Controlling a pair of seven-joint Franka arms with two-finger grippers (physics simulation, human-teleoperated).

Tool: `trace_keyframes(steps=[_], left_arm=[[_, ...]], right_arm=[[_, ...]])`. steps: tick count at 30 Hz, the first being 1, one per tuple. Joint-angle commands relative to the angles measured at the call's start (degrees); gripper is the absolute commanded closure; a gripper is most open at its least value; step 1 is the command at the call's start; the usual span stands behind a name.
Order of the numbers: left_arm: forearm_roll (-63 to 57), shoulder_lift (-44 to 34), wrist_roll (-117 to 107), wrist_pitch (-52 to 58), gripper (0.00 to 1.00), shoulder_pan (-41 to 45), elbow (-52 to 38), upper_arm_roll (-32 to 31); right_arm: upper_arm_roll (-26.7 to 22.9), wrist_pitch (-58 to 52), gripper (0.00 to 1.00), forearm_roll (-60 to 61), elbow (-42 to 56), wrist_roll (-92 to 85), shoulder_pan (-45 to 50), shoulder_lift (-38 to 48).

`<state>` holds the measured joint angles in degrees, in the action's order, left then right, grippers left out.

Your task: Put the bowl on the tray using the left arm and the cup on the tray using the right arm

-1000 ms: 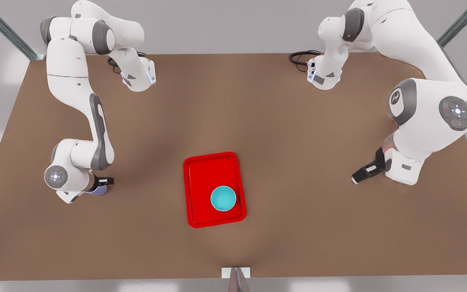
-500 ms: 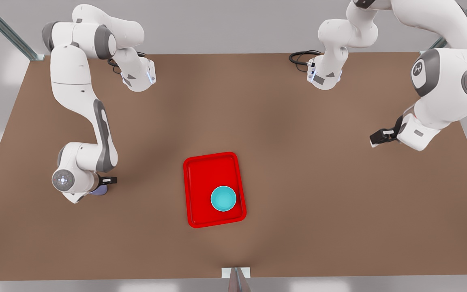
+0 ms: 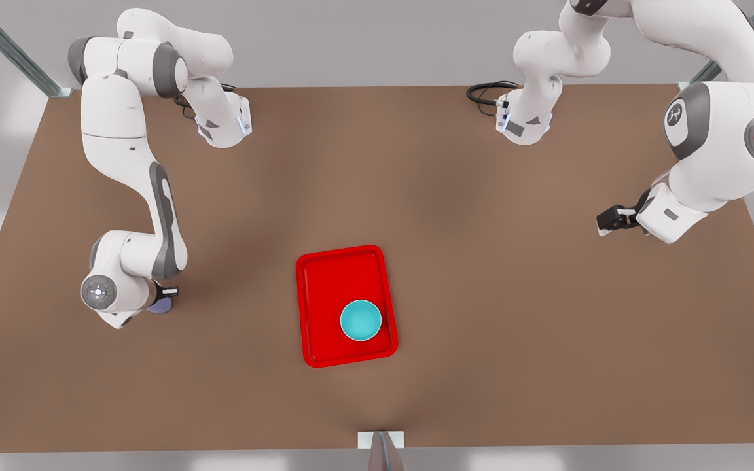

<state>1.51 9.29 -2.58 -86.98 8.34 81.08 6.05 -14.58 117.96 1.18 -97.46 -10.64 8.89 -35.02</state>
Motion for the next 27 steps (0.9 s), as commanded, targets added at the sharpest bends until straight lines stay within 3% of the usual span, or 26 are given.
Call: trace_keyframes(steps=[1,6,9,14,22,27], left_arm=[[-0.02,-0.06,5.92,0.14,0.0,0.01,0.05,0.01],[-0.02,-0.06,5.84,0.49,0.0,0.01,-0.04,0.01],[-0.1,-0.06,5.92,0.49,0.0,0.01,0.05,0.01],[-0.1,-0.06,5.92,0.93,0.0,0.01,0.04,0.01],[-0.1,-0.15,5.66,1.64,0.0,0.1,-0.04,0.01],[-0.1,-0.15,5.66,1.73,0.0,0.1,-0.04,0.01]], right_arm=[[-0.01,-5.09,0.79,-0.04,1.91,-2.98,0.42,0.48],[0.08,-22.24,0.79,3.74,14.48,-1.5,14.38,1.88],[-0.01,-22.16,0.79,8.66,17.65,9.23,27.93,1.36],[0.69,-14.6,0.79,17.81,17.92,30.94,39.01,-1.1],[0.69,-3.88,0.79,18.16,17.39,31.3,40.68,-5.76],[0.52,-3.17,0.79,18.07,18.09,31.21,40.24,-6.03]])
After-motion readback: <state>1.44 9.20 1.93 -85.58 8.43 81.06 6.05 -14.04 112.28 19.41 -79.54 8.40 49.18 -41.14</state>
